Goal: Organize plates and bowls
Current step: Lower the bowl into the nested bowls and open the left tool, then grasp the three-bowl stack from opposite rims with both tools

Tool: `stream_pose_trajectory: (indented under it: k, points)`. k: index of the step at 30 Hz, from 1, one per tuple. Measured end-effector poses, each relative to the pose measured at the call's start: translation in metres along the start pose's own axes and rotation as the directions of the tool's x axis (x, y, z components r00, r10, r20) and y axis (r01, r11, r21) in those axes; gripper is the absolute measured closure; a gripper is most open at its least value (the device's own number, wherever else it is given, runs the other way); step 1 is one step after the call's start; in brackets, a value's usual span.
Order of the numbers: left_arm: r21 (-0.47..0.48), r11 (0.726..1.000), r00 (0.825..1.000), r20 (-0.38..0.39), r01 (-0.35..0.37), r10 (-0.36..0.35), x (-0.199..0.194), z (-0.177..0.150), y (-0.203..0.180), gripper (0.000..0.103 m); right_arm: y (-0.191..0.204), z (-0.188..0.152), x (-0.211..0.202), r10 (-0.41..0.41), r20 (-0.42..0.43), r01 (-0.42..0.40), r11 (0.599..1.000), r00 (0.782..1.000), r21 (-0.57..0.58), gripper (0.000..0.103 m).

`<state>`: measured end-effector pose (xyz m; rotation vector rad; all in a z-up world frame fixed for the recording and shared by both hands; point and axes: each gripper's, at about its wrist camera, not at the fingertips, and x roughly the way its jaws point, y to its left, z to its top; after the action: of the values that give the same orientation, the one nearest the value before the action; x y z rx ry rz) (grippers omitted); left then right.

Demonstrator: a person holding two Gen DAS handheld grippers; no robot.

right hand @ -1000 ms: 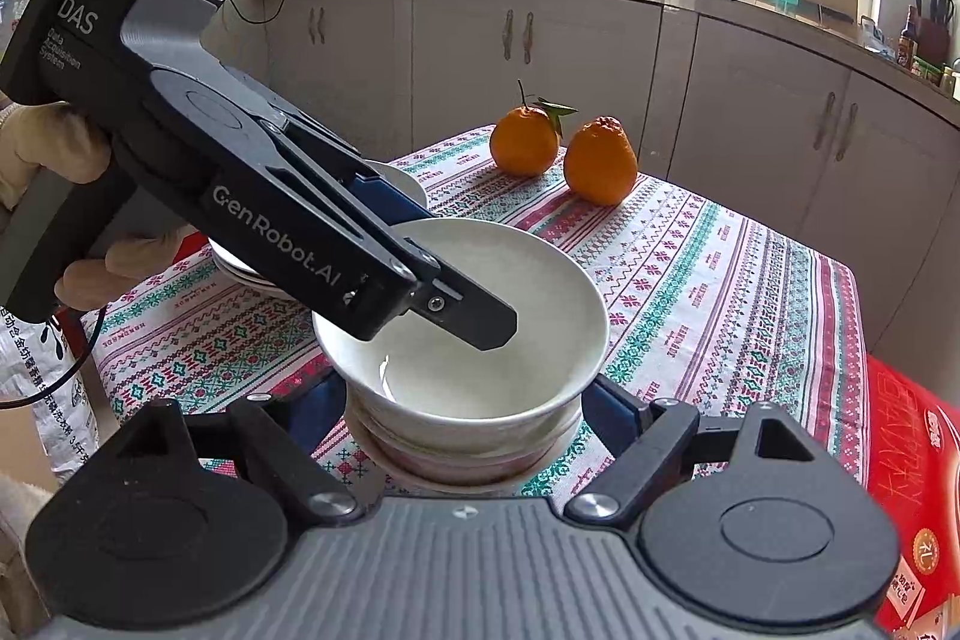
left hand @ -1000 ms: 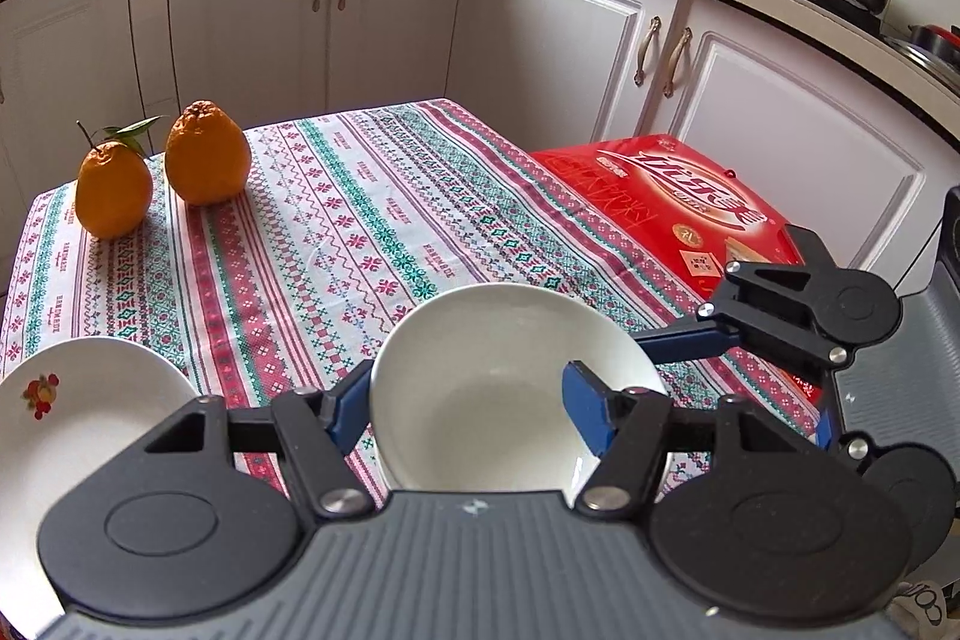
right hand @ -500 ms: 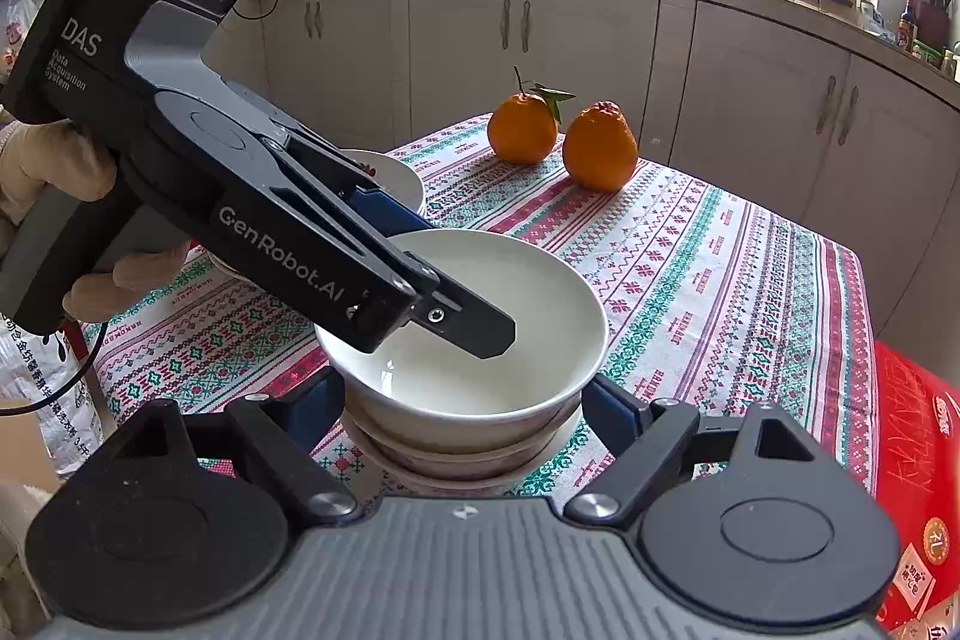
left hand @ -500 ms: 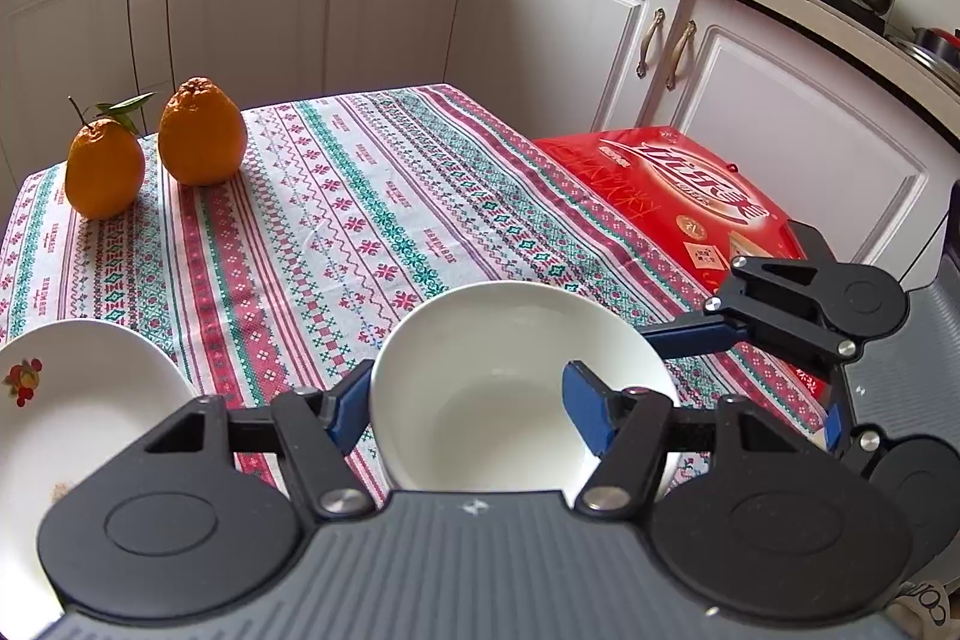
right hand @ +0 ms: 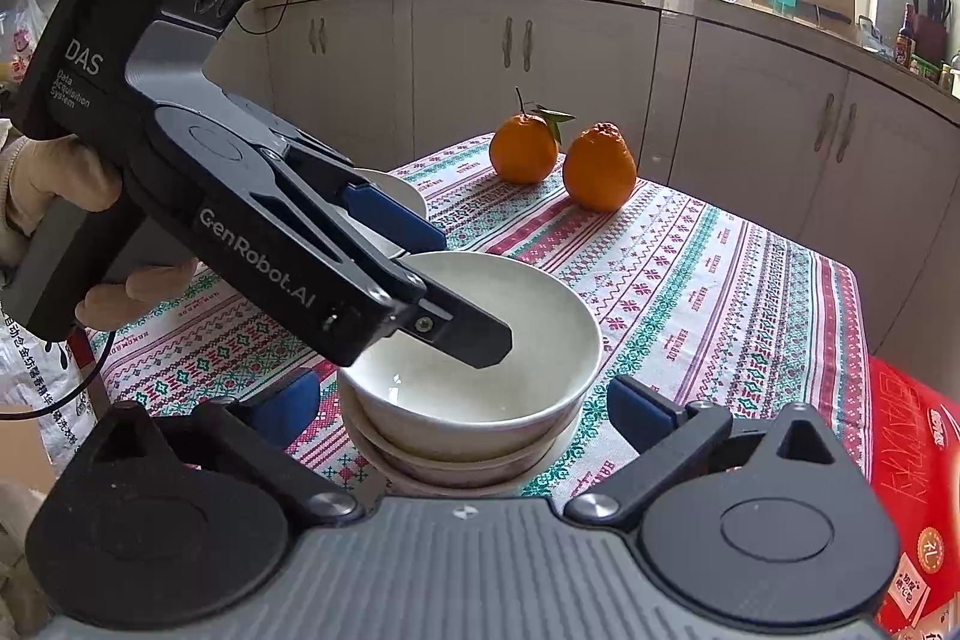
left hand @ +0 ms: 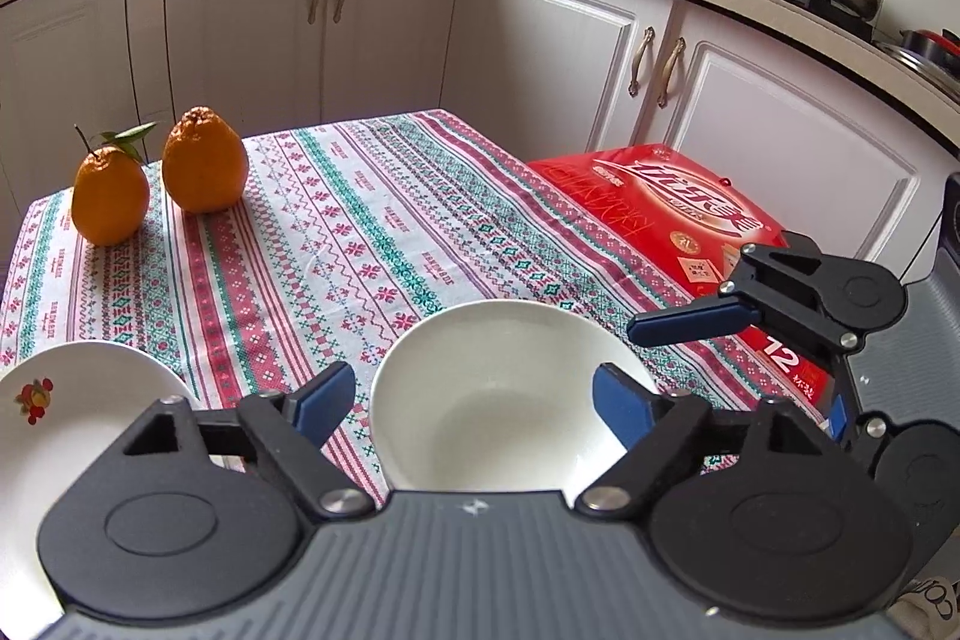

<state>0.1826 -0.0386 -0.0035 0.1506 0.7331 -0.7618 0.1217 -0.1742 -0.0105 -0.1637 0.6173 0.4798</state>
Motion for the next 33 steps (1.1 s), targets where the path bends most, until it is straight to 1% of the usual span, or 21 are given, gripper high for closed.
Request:
stream_pose_trajectory:
  k: [2, 6, 8, 9, 11, 15, 17, 21, 26, 28, 31, 33]
  points:
    - [0.016, 1.000, 1.000, 0.029, -0.009, 0.008, -0.009, 0.001, -0.002, 0.012, 0.000, 0.000, -0.003, -0.010, 0.001, 0.010, 1.000, 1.000, -0.006, 0.000]
    - [0.069, 0.997, 0.994, 0.100, -0.046, 0.039, -0.031, -0.004, -0.006, 0.002, -0.001, -0.001, -0.010, -0.029, 0.011, 0.029, 1.000, 1.000, -0.011, 0.000]
    - [0.112, 0.992, 0.992, 0.115, -0.055, 0.042, -0.040, -0.009, -0.008, 0.002, -0.001, -0.001, -0.014, -0.039, 0.015, 0.040, 0.999, 0.999, -0.018, 0.000]
    - [0.138, 0.990, 0.994, 0.107, -0.044, 0.030, -0.044, -0.012, -0.008, 0.002, -0.001, -0.002, -0.016, -0.042, 0.017, 0.042, 0.999, 0.999, -0.022, 0.000]
    - [0.165, 0.986, 0.999, 0.047, -0.030, 0.023, -0.047, -0.019, -0.009, 0.001, -0.001, -0.003, -0.019, -0.047, 0.019, 0.048, 0.998, 0.999, -0.032, 0.000]
    - [0.143, 0.990, 1.000, -0.023, -0.001, 0.004, -0.047, -0.037, -0.006, 0.001, -0.004, -0.007, -0.019, -0.056, 0.002, 0.056, 0.997, 0.998, -0.046, 0.000]
    - [0.151, 0.989, 0.999, -0.037, -0.007, 0.012, -0.044, -0.045, -0.007, 0.001, -0.004, -0.009, -0.017, -0.060, -0.012, 0.060, 0.997, 0.998, -0.051, 0.000]
    - [0.202, 0.979, 0.997, -0.063, -0.024, 0.038, -0.031, -0.061, -0.014, 0.001, -0.005, -0.014, -0.013, -0.064, -0.043, 0.062, 0.996, 0.997, -0.065, 0.000]
    - [0.230, 0.973, 0.996, -0.085, -0.011, 0.031, -0.015, -0.070, -0.016, 0.001, -0.006, -0.020, -0.005, -0.063, -0.088, 0.054, 0.994, 0.994, -0.097, 0.000]
    - [0.240, 0.971, 0.993, -0.103, -0.023, 0.049, -0.006, -0.071, -0.017, 0.001, -0.008, -0.022, 0.001, -0.058, -0.107, 0.046, 0.993, 0.993, -0.109, 0.000]
    - [0.228, 0.974, 0.993, -0.116, -0.007, 0.034, 0.003, -0.072, -0.013, 0.001, -0.012, -0.022, 0.011, -0.046, -0.130, 0.030, 0.993, 0.990, -0.118, 0.000]
    - [0.243, 0.970, 0.993, -0.114, 0.005, 0.023, 0.007, -0.071, -0.011, 0.001, -0.014, -0.022, 0.017, -0.037, -0.149, 0.018, 0.991, 0.988, -0.130, 0.000]
